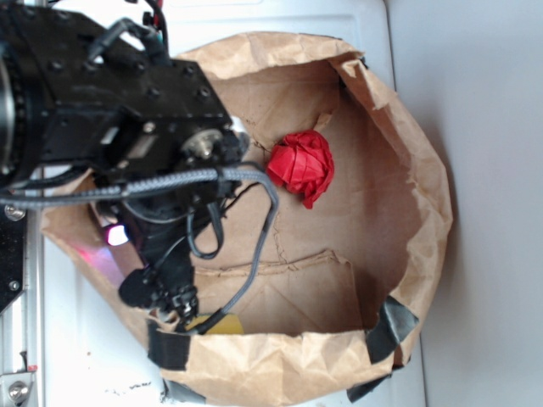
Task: Grab the green sponge.
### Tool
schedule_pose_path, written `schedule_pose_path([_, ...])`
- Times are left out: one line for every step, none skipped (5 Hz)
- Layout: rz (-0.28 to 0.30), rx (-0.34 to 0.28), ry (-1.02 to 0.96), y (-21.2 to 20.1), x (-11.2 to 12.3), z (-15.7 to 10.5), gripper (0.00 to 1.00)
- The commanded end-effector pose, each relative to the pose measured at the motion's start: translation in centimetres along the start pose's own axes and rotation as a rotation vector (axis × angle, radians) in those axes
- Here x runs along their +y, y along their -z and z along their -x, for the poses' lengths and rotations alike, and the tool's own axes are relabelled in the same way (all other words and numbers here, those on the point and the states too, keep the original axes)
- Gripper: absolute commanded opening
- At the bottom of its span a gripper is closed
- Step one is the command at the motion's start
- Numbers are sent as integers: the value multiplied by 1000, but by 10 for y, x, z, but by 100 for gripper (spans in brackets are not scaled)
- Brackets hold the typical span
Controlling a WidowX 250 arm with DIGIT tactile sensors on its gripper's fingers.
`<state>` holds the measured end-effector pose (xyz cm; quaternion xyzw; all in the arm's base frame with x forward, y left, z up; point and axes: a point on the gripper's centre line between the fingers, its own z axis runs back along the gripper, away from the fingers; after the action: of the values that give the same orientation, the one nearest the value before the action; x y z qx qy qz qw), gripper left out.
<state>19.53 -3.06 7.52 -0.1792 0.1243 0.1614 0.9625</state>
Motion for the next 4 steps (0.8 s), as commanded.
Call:
schedule_pose_path([42,-62,19,-20,-9,-20,100])
schedule_pose_path([114,-77,-19,-24,-27,-47,100])
schedule_pose_path([150,-30,-16,-22,-40,-72,100])
schedule_pose_path([152,-9,0,-17,-48,-82,100])
